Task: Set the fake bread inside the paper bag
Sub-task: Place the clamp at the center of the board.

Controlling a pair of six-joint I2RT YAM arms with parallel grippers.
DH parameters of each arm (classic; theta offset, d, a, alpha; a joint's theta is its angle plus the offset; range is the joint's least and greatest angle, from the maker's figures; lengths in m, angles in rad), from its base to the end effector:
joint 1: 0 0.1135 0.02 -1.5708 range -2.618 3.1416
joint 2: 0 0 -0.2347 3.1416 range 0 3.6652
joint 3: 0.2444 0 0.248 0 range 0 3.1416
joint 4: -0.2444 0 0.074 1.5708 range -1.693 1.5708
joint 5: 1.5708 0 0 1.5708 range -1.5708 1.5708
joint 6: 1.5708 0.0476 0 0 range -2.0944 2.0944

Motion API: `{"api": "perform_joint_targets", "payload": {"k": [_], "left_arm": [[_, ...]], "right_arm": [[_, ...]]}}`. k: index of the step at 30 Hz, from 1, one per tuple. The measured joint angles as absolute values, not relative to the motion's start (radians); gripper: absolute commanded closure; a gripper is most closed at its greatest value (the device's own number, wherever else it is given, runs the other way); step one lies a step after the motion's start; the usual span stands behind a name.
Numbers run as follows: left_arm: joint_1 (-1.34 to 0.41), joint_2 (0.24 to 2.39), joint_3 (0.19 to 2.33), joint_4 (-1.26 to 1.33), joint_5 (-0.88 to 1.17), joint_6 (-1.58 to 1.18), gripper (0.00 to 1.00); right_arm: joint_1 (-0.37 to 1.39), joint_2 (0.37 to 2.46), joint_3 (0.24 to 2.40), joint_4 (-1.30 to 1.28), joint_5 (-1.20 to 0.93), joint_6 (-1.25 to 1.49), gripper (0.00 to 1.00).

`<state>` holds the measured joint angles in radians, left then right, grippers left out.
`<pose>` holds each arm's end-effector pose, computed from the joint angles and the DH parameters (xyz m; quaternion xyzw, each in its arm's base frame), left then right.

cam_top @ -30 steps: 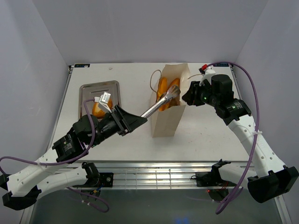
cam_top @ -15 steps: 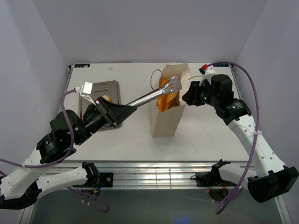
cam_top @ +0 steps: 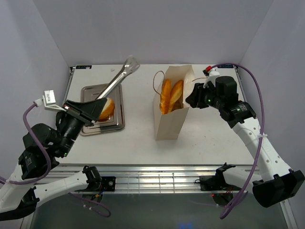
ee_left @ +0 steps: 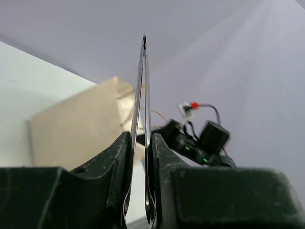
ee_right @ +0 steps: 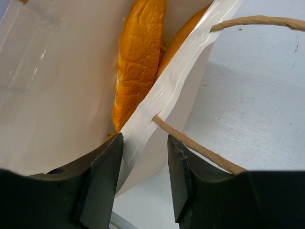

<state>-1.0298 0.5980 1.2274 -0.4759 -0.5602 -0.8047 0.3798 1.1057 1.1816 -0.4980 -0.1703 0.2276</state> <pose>0.0723 -0.0712 0.4533 -0.1383 0.6451 -0.4699 0.5865 0.2389 0.1040 0.3518 -0.1097 0.8306 0.2300 0.4952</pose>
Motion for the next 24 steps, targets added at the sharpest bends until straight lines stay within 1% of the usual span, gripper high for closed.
{"api": "perform_joint_targets", "payload": {"k": [5, 9, 12, 17, 20, 24], "left_arm": [[-1.03, 0.608, 1.266, -0.611, -0.835, -0.742, 0.71], [-1.03, 0.65, 1.255, -0.765, -0.949, -0.798, 0.69], [-1.03, 0.679, 1.196, -0.899, -0.976, -0.914, 0.69], [-1.03, 0.728, 1.036, -1.096, -0.96, -1.129, 0.67], [-1.03, 0.755, 0.961, -1.151, -0.923, -1.222, 0.63], [-1.03, 0.759, 0.917, -1.181, -0.884, -1.291, 0.6]], "right_arm": [[0.38, 1.106, 1.182, -0.498, -0.171, 0.228, 0.52], [0.38, 1.106, 1.181, -0.497, -0.176, 0.228, 0.52], [0.38, 1.106, 1.17, -0.485, -0.187, 0.228, 0.52], [0.38, 1.106, 1.147, -0.459, -0.206, 0.229, 0.52], [0.38, 1.108, 1.144, -0.447, -0.212, 0.229, 0.52], [0.38, 1.108, 1.137, -0.441, -0.216, 0.229, 0.52]]}}
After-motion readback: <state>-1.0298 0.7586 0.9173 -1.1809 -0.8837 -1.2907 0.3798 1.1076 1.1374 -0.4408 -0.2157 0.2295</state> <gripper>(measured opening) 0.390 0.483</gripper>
